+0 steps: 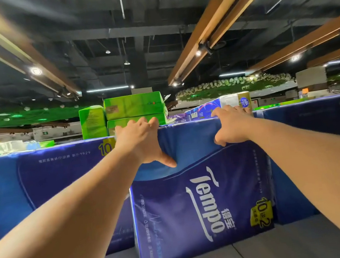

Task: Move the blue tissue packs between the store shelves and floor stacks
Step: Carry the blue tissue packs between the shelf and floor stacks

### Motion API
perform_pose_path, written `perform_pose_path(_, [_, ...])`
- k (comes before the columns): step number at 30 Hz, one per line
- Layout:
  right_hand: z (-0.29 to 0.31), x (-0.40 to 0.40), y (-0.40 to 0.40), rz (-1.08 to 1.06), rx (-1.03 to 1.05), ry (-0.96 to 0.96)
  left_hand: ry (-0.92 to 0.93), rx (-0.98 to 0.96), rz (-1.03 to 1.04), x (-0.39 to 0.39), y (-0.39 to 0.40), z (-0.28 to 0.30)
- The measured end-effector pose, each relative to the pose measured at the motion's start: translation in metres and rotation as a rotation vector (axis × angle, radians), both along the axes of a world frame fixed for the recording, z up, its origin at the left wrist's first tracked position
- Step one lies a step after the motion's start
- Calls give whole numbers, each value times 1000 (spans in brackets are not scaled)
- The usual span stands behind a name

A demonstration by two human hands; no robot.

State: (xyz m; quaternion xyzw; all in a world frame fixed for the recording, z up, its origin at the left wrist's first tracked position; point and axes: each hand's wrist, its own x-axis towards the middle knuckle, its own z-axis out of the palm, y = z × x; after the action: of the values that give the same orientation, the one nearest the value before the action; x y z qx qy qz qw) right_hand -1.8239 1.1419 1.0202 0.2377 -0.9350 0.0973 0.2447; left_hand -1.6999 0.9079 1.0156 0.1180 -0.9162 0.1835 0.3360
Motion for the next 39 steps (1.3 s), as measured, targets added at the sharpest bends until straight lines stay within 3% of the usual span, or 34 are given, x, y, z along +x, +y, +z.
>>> perform_pose_path(8, [-36, 45, -15, -196, -17, 187, 111, 102, 137, 28, 11, -30])
perform_pose_path(16, [-59, 97, 21, -17, -74, 154, 88, 121, 316, 130, 27, -58])
perform_pose_path(22, [-94, 169, 36, 205, -50, 136, 30, 244, 535, 242, 78, -101])
perform_pose_path(31, [-166, 323, 62, 512, 74, -94, -100, 427, 896, 432, 180, -187])
perform_pose_path(39, [-220, 496, 76, 859, 155, -107, -111, 464, 1211, 634, 272, -228])
